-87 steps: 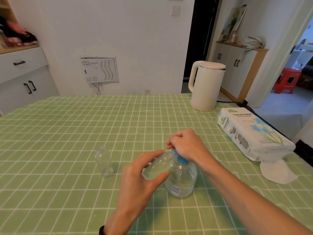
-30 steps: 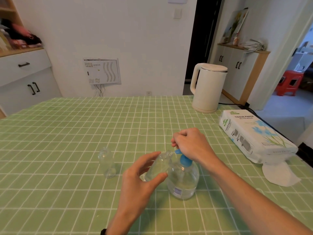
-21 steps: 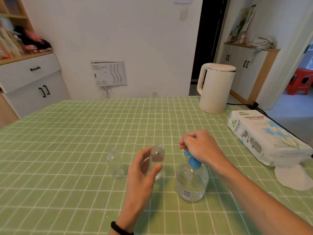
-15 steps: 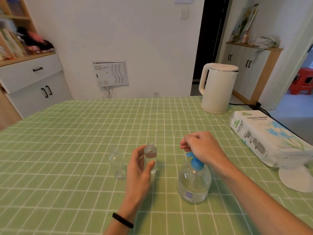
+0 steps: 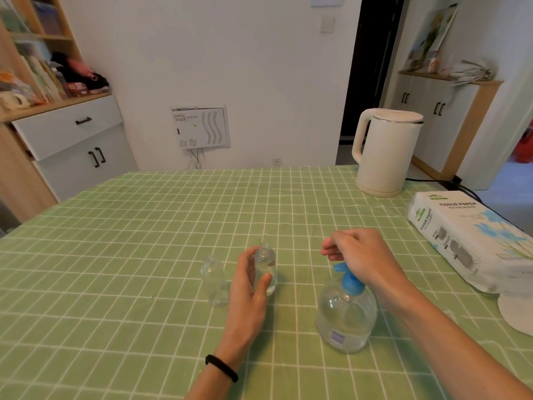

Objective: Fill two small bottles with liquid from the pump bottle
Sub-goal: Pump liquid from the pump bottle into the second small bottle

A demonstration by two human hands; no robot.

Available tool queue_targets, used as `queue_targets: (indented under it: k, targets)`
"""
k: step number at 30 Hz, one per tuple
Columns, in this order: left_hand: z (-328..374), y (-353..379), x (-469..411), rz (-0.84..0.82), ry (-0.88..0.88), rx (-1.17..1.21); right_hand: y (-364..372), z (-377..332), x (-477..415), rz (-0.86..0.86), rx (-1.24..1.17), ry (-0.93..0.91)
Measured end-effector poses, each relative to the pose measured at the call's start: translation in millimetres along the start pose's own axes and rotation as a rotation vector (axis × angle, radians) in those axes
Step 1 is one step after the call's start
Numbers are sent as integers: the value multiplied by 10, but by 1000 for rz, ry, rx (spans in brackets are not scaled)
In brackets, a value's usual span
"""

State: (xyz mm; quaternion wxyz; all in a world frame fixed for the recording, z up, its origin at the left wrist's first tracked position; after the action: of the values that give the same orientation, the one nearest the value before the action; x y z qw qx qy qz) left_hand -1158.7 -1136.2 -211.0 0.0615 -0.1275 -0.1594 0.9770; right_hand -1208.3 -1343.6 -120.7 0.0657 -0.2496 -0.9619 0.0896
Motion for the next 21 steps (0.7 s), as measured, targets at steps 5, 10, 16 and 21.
queue_targets:
  k: [5,10,16,21]
  targets:
    - [94,-53,56,-33,5,-61,-11,13,1,-5,-9,-11]
    - [390,-184,178,19,164,-276,-13,8,-17,-11,-9,-12]
    - [664,-628,247,302,330,-322,-19,10,-13,-7,-16,-23]
    - [198,-867,176,307,65,-421,-18,3,-11,-4,9,-9]
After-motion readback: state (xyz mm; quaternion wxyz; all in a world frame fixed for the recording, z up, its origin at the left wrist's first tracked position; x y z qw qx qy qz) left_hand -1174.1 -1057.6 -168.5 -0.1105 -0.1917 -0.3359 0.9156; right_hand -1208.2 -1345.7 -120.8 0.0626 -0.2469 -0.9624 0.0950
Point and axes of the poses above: each hand's wrist, its own x-axis away from the middle knuckle, its own y-axis out of the palm, z = x × y, the point moved 4 cm from there along -x, towards the middle knuckle, and after that the axes turned 12 degrees about -x, right-handed, at the moved point
